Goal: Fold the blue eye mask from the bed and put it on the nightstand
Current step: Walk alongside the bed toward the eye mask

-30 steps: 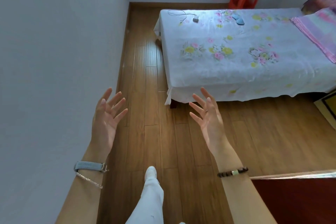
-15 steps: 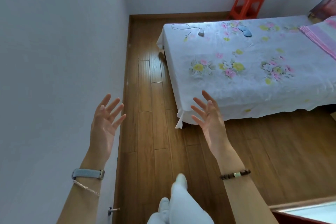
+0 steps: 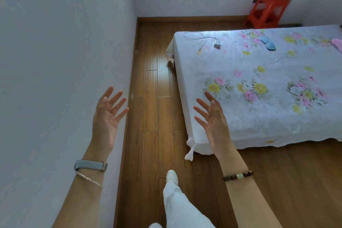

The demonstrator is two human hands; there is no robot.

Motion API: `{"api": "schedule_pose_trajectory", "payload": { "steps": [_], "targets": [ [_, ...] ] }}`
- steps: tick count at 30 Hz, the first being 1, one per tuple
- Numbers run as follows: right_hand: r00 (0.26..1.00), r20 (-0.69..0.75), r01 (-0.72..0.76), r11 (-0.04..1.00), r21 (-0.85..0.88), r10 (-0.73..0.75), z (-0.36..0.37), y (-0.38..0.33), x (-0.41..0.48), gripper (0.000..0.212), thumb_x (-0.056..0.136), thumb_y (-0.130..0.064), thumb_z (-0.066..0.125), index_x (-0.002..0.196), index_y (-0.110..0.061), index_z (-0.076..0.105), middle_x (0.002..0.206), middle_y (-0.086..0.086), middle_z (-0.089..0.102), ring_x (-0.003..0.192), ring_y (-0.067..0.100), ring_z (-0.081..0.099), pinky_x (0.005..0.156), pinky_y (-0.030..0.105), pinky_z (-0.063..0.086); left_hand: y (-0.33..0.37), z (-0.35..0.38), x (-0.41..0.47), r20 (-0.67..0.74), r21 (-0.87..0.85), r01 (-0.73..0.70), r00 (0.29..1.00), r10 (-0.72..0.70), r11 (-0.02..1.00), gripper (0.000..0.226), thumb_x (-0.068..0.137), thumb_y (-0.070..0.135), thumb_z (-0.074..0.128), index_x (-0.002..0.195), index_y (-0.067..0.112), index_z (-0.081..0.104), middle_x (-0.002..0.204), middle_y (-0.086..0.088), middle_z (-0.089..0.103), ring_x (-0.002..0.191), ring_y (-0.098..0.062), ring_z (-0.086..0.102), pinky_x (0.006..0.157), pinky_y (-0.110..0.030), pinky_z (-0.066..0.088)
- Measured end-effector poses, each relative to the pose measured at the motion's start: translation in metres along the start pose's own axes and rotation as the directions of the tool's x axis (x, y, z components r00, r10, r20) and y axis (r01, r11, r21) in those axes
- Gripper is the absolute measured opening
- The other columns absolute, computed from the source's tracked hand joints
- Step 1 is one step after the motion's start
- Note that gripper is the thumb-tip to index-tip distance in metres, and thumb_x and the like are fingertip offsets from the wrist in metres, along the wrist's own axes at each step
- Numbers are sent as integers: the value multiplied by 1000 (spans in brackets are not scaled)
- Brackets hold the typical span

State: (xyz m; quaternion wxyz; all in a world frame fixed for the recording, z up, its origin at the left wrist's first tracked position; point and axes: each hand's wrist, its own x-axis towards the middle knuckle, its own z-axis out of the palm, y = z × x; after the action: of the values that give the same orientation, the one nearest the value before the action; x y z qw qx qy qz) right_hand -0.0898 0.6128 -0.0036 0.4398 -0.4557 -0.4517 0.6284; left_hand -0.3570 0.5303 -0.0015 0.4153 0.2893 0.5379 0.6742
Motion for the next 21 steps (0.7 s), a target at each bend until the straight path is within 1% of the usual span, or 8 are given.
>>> {"api": "schedule_pose_trajectory", "payload": {
  "steps": [5,9,11,14,18,21],
  "targets": [
    [1000,22,8,1000,1,-8,21,-20,83,43,93,-55,42,133,-39,52,140,0,59,126,21,60,111,52,42,6,18,73,-21,-12,-9,1000,9,1000,52,98,41,31,146,23,40,147,-8,50,131,-24,53,109,-50,40],
    [1000,21,13,1000,16,-13,35,-29,135,42,95,-52,43,134,-39,52,140,0,60,125,20,61,110,51,43,10,24,124,-22,-26,3,1000,-3,1000,53,96,43,34,145,24,41,146,-7,51,131,-23,53,109,-50,40],
    [1000,24,9,1000,20,-10,42,-33,162,45,93,-54,44,134,-39,52,139,-1,60,125,19,61,109,49,44,11,24,152,-28,-19,4,1000,-5,1000,52,96,43,34,144,25,42,145,-6,52,131,-23,53,110,-51,39],
    [1000,10,15,1000,19,-15,54,-38,203,51,89,-59,48,135,-38,52,140,0,59,126,20,60,110,52,42,12,23,200,-22,2,12,1000,-12,1000,51,98,42,30,145,25,41,146,-6,51,131,-24,53,111,-53,37],
    [999,-25,25,1000,10,-25,73,-39,262,54,91,-58,45,139,-35,49,142,1,58,127,21,59,110,51,43,10,20,269,-16,17,25,1000,-25,1000,50,99,42,28,144,26,41,147,-6,50,132,-24,52,112,-53,36],
    [999,-44,28,1000,-3,-28,92,-41,308,51,92,-56,43,138,-37,49,142,-1,58,127,20,59,110,50,43,8,21,323,2,16,42,999,-42,999,52,97,44,29,145,26,40,148,-6,49,133,-24,51,112,-53,35]
  ]
}}
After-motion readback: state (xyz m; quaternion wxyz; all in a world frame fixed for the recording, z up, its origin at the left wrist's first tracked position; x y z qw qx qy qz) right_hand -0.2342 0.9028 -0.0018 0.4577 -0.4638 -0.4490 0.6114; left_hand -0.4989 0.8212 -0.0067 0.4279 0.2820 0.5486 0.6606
